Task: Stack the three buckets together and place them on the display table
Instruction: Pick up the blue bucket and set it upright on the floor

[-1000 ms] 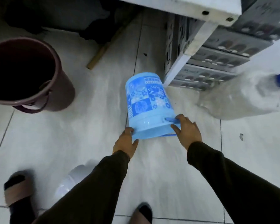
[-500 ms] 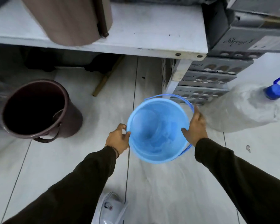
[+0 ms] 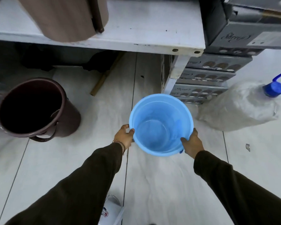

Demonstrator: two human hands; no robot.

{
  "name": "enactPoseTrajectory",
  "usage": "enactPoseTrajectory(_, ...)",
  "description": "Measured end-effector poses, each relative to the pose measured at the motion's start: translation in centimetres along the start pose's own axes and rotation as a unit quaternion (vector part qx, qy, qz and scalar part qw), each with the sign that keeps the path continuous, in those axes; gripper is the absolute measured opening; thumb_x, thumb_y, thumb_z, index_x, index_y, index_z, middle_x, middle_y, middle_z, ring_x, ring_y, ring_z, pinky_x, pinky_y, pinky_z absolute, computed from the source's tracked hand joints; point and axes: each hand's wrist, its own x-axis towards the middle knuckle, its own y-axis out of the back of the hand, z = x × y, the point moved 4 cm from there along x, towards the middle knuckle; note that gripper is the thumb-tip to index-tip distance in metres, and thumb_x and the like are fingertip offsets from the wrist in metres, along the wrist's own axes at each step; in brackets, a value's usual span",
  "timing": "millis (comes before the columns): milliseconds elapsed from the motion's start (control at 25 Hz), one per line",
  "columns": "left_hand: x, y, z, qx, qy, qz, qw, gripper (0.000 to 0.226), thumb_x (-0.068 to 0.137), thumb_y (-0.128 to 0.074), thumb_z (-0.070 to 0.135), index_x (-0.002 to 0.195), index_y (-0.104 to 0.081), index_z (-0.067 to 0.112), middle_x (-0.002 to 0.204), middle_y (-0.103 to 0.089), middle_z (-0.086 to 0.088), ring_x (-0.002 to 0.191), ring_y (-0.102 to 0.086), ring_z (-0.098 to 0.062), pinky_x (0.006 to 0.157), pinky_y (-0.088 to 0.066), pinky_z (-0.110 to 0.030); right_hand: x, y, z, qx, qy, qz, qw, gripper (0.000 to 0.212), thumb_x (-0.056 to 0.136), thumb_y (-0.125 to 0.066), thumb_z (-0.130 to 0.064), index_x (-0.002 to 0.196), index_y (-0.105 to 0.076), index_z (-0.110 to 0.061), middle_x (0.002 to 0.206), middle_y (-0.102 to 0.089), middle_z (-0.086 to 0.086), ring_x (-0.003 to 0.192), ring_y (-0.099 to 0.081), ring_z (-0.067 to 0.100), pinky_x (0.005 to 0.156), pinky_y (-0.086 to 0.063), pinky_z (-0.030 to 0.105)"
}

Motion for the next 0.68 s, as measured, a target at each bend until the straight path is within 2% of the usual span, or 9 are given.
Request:
enactPoseTrajectory(80,-1.3,0.2,0.2,0.122,-0.037,-0.01,0.992,0.059,0.097,-0.048,0.035,0.15,-0.029,0.018,0.149,-0.047,-0.012,0.131,-0.051,-0.031,0.112,-0.037,-0.037,-0.6,0.7,-0.6,-0.029,0.028,-0.001,0.999,0.074,0.095,-0.055,-0.019,0.154,-0.012,-0.008,0.142,-0.05,0.018,0.118,-0.057,0.037,0.093,-0.049,0.038)
enactPoseTrajectory(160,-3.2,1.0,0.2,0.27,-0.102,0.021,0.957,0.069,0.098,-0.046,0.037,0.155,-0.014,0.016,0.163,-0.021,-0.009,0.149,-0.025,-0.026,0.122,-0.021,-0.037,-1.9,1.7,-1.6,-0.086,0.086,0.037,0.992,0.079,0.095,-0.058,-0.024,0.155,-0.011,-0.006,0.159,-0.027,0.018,0.144,-0.034,0.034,0.114,-0.035,0.044)
enactPoseTrajectory(200,-4.2,1.7,0.2,0.324,-0.136,0.044,0.935,0.07,0.098,-0.044,0.038,0.156,-0.011,0.018,0.165,-0.012,-0.007,0.152,-0.017,-0.024,0.124,-0.016,-0.04,-3.0,2.2,-2.3,-0.137,0.125,0.062,0.981,0.079,0.095,-0.057,-0.027,0.156,-0.01,-0.007,0.162,-0.02,0.015,0.149,-0.025,0.032,0.118,-0.029,0.049)
enactPoseTrajectory(280,-6.3,2.8,0.1,0.384,-0.183,0.079,0.902,0.068,0.098,-0.041,0.039,0.156,-0.01,0.022,0.166,-0.005,-0.005,0.153,-0.01,-0.023,0.125,-0.011,-0.044,-5.6,2.6,-3.6,-0.232,0.205,0.095,0.946,0.076,0.096,-0.054,-0.032,0.156,-0.011,-0.011,0.164,-0.017,0.011,0.151,-0.02,0.03,0.12,-0.024,0.053)
enactPoseTrajectory(360,-8.2,3.7,0.0,0.414,-0.204,0.09,0.882,0.065,0.098,-0.039,0.039,0.155,-0.012,0.025,0.166,-0.004,-0.003,0.153,-0.007,-0.023,0.125,-0.007,-0.044,-7.9,2.2,-4.7,-0.294,0.258,0.081,0.917,0.074,0.097,-0.05,-0.034,0.157,-0.01,-0.013,0.166,-0.013,0.007,0.153,-0.014,0.029,0.122,-0.019,0.051)
enactPoseTrajectory(520,-12.0,6.1,-2.1,0.437,-0.23,0.094,0.865,0.062,0.097,-0.041,0.037,0.154,-0.017,0.025,0.166,-0.008,-0.003,0.153,-0.008,-0.022,0.125,-0.005,-0.043,-12.8,-0.8,-5.5,-0.356,0.318,0.036,0.878,0.071,0.099,-0.046,-0.035,0.157,-0.012,-0.015,0.167,-0.008,0.003,0.155,-0.005,0.027,0.124,-0.013,0.049)
enactPoseTrajectory(600,-13.3,7.6,-4.5,0.451,-0.229,0.095,0.858,0.064,0.096,-0.043,0.037,0.153,-0.017,0.024,0.165,-0.011,-0.002,0.153,-0.009,-0.021,0.125,-0.005,-0.041,-15.2,-2.9,-5.0,-0.359,0.337,0.027,0.87,0.067,0.098,-0.047,-0.032,0.156,-0.017,-0.016,0.167,-0.011,0.004,0.155,-0.006,0.027,0.124,-0.012,0.05)
enactPoseTrajectory(680,-14.6,9.2,-7.8,0.454,-0.218,0.096,0.859,0.067,0.094,-0.047,0.039,0.153,-0.018,0.025,0.165,-0.014,-0.002,0.153,-0.01,-0.021,0.125,-0.007,-0.041,-17.9,-5.5,-4.0,-0.381,0.371,0.032,0.846,0.065,0.097,-0.049,-0.031,0.155,-0.024,-0.015,0.165,-0.019,0.005,0.154,-0.012,0.029,0.123,-0.012,0.053)
